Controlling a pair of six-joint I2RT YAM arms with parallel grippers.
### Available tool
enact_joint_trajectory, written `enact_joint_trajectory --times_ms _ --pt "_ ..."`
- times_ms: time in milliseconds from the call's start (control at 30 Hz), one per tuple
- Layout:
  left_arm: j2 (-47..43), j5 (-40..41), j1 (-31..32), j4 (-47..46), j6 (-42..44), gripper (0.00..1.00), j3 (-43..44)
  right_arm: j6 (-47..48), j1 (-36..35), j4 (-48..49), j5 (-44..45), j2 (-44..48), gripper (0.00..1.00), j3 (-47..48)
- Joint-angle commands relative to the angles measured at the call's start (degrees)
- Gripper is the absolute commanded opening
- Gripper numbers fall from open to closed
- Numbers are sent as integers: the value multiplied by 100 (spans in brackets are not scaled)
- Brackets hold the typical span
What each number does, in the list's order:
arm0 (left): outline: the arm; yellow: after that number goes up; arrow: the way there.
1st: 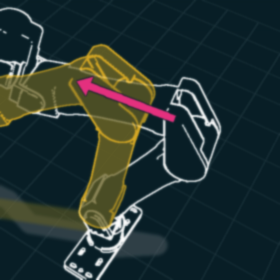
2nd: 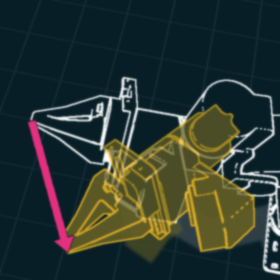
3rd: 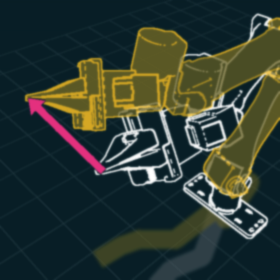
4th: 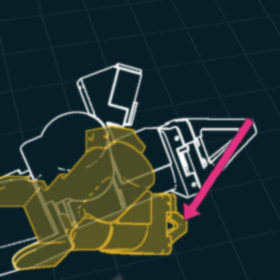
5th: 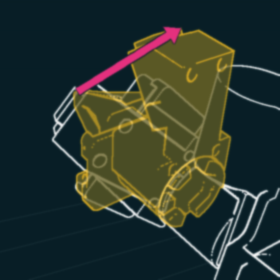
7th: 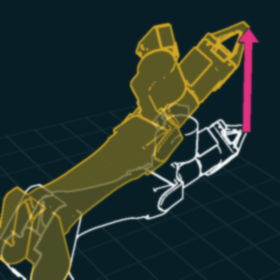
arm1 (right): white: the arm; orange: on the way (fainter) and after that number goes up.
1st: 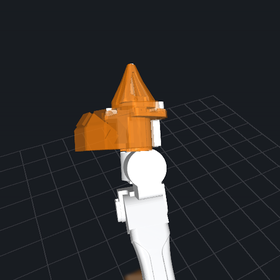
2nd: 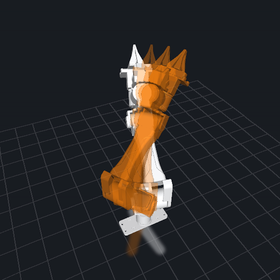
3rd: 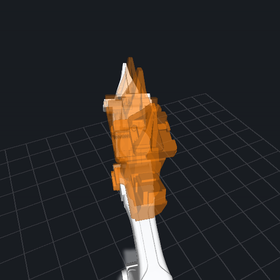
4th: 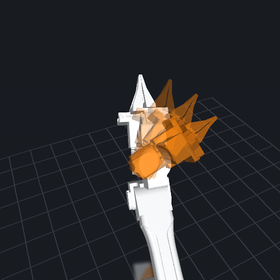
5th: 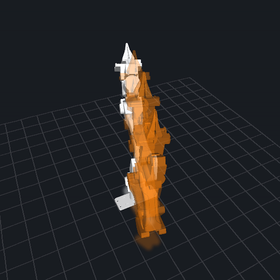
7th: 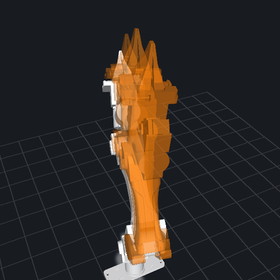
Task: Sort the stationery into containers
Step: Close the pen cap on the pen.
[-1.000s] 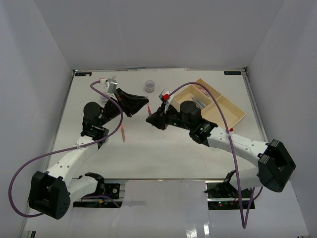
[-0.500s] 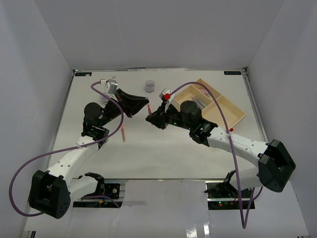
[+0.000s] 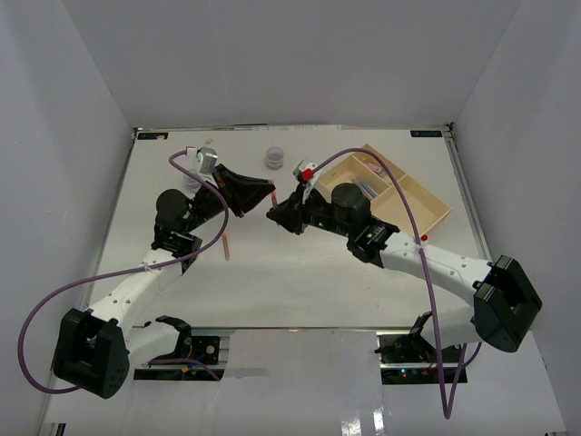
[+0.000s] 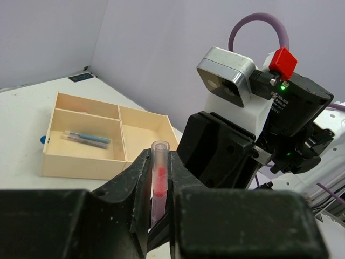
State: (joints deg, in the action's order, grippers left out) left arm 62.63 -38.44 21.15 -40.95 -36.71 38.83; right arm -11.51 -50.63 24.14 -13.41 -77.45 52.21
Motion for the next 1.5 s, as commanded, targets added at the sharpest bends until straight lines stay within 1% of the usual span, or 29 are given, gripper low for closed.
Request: enact_joint_trajectory --times_ms 0,400,500,633,667,767,867,900,1033,1200,1300,1433,1467 --pt "-14 -85 30 -141 6 0 -51 61 9 346 84 178 8 325" --pt "21 -129 56 16 146 0 2 131 106 346 58 169 8 571" --pt "3 -94 56 139 243 5 46 122 106 354 14 125 8 554" --pt "-23 -76 56 201 287 14 72 96 106 354 -4 90 8 475" --pt "-23 -85 56 219 287 18 72 96 106 354 -13 90 8 457" --pt "-32 -85 56 245 322 23 90 87 97 363 -4 72 8 396" --pt "-23 -85 56 254 322 31 90 96 106 363 14 63 8 378" --pt "-23 -85 56 254 322 36 98 96 115 355 40 72 8 378" --pt "-40 -85 56 263 331 48 99 105 132 346 49 63 8 378" --pt "-40 -112 56 263 331 52 107 105 159 346 58 72 8 290" --pt "-84 -129 56 307 331 63 151 105 176 311 75 72 8 246" --pt "-216 -42 56 771 471 72 405 166 194 100 84 116 8 220" --pt "-268 133 56 1199 541 75 484 201 185 30 58 125 8 220"
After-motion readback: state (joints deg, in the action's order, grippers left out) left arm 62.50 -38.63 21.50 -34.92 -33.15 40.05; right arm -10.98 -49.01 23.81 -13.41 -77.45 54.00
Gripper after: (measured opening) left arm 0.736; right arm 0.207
